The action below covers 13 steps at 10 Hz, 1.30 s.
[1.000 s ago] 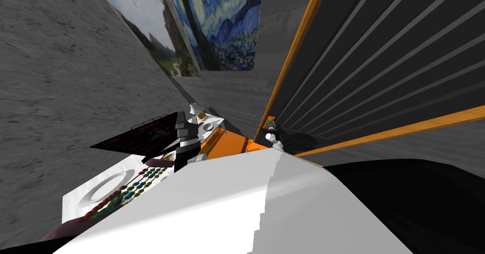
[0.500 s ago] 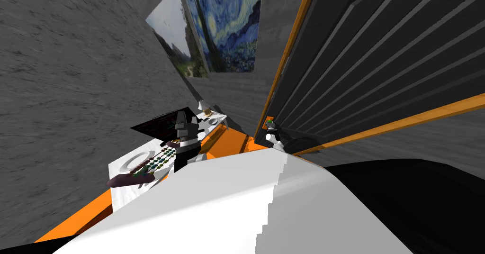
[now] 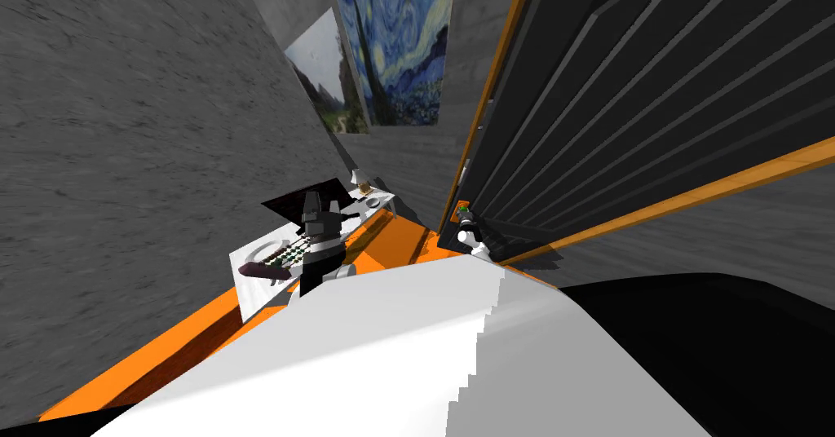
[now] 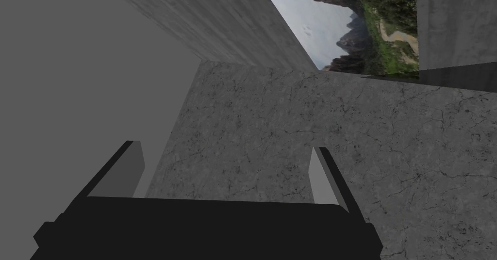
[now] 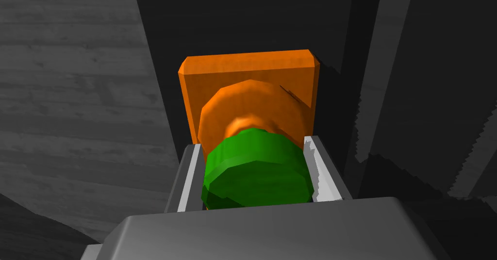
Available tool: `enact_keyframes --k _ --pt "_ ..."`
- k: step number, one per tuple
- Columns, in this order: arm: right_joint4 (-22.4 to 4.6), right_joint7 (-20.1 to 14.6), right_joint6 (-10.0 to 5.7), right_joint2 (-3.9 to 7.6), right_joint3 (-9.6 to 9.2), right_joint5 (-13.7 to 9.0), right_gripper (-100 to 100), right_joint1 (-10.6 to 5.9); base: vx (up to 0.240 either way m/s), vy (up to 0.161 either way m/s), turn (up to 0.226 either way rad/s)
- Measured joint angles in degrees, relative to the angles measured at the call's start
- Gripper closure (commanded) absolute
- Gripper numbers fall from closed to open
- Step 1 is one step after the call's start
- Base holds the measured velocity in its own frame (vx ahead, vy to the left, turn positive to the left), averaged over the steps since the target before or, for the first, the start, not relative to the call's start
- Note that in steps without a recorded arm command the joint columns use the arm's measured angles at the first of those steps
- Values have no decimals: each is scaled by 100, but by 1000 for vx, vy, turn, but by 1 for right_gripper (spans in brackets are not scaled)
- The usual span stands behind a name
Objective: Pull the door open
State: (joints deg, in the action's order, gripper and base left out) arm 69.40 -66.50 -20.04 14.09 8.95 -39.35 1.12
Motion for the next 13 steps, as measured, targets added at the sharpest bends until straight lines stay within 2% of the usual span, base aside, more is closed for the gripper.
enact_keyframes --k 7,9,13 --pt "185 -409 -41 325 -486 36 100 199 -249 -36 126" --pt "236 -461 -21 358 -554 41 100 254 -126 -20 71" --pt "343 -643 -90 539 -753 56 100 350 -229 -56 130"
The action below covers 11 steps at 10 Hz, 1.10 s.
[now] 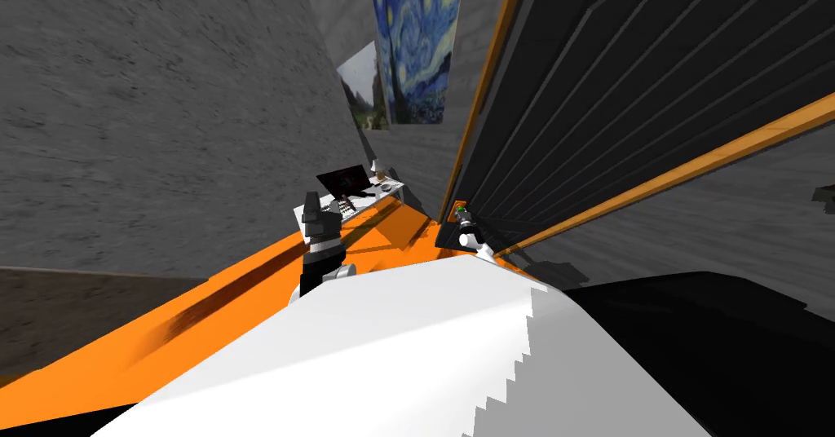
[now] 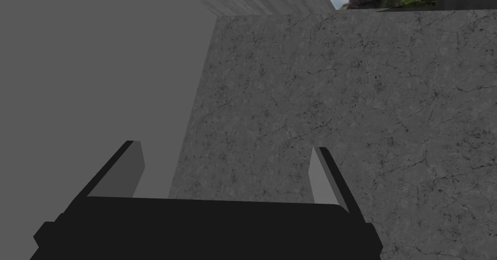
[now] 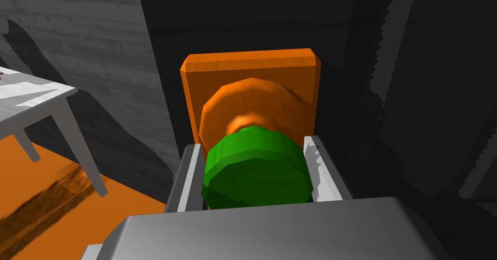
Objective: Pull the door open
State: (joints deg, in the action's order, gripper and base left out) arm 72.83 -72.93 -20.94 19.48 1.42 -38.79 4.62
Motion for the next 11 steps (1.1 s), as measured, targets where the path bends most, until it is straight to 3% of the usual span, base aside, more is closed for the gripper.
enact_keyframes --k 6,7,11 --pt "168 -301 -68 270 -348 25 100 202 -190 -43 103" --pt "162 -310 -60 267 -367 27 100 215 -112 -18 107" --pt "250 -471 -144 437 -525 45 100 292 -190 -57 105"
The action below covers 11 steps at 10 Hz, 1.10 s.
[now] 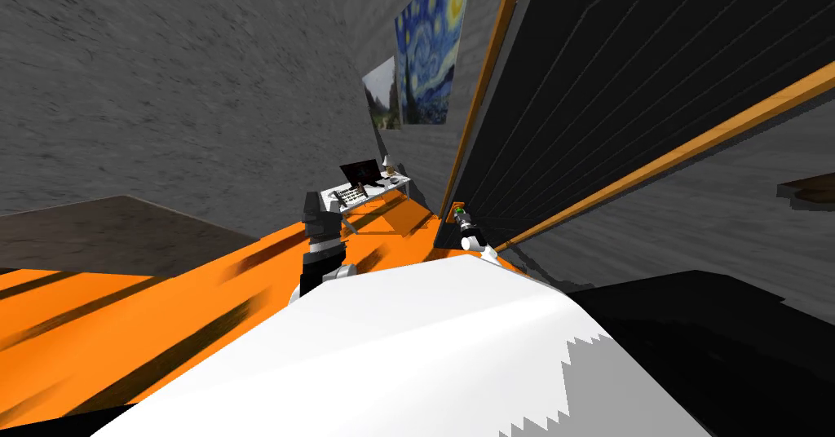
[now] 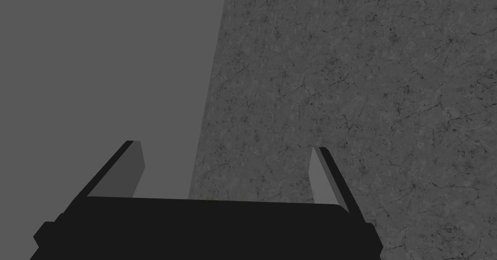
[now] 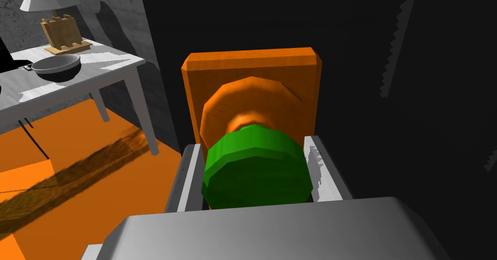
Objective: Pull the door open
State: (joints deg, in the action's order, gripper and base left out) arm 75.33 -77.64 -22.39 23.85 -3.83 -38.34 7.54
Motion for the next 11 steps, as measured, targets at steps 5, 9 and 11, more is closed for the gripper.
enact_keyframes --k 5,9,11 --pt "119 -272 -128 275 -277 31 100 159 -209 -51 108" --pt "175 -423 -198 434 -417 47 100 239 -157 -46 89" --pt "226 -534 -279 551 -528 69 100 309 -193 -69 112"
